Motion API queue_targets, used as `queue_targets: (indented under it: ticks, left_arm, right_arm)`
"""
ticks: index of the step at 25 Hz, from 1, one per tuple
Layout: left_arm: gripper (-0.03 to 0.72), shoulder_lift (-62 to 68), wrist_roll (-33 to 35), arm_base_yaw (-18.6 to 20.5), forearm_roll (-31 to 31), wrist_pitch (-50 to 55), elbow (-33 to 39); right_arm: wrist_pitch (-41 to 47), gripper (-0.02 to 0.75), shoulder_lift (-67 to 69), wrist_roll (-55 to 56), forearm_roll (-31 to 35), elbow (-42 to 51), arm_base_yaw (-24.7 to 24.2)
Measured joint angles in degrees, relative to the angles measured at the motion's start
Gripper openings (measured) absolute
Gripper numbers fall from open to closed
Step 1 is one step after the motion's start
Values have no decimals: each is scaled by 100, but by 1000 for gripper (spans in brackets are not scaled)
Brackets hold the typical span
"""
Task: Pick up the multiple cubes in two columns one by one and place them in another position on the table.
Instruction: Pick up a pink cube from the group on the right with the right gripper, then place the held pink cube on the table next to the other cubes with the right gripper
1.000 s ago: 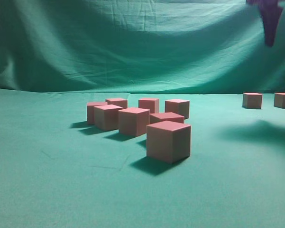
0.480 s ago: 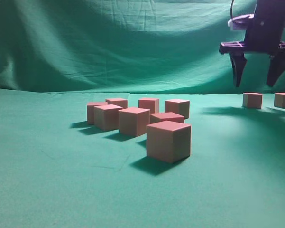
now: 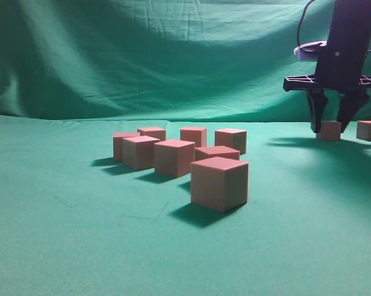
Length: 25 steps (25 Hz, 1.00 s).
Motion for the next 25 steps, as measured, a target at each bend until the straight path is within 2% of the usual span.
queue_targets:
  ticks: [2, 10, 15, 17, 22, 25]
  left_arm:
    - [0, 0, 0, 0, 0, 0, 0]
    - [0, 0, 0, 0, 0, 0, 0]
    - [0, 0, 0, 0, 0, 0, 0]
    - [0, 0, 0, 0, 0, 0, 0]
    - [0, 0, 0, 0, 0, 0, 0]
    - [0, 0, 0, 0, 0, 0, 0]
  right_arm:
    - [-14, 246, 0, 0, 4, -4, 0]
    - [724, 251, -174, 0, 326, -633, 41]
    - [1741, 251, -870, -35, 364, -1497, 298]
    - [1898, 251, -1156, -94, 374, -1698, 457]
    - [2001, 251, -1874, -176, 412, -1666, 904]
    - [2015, 251, -2394, -176, 425, -1237, 1235]
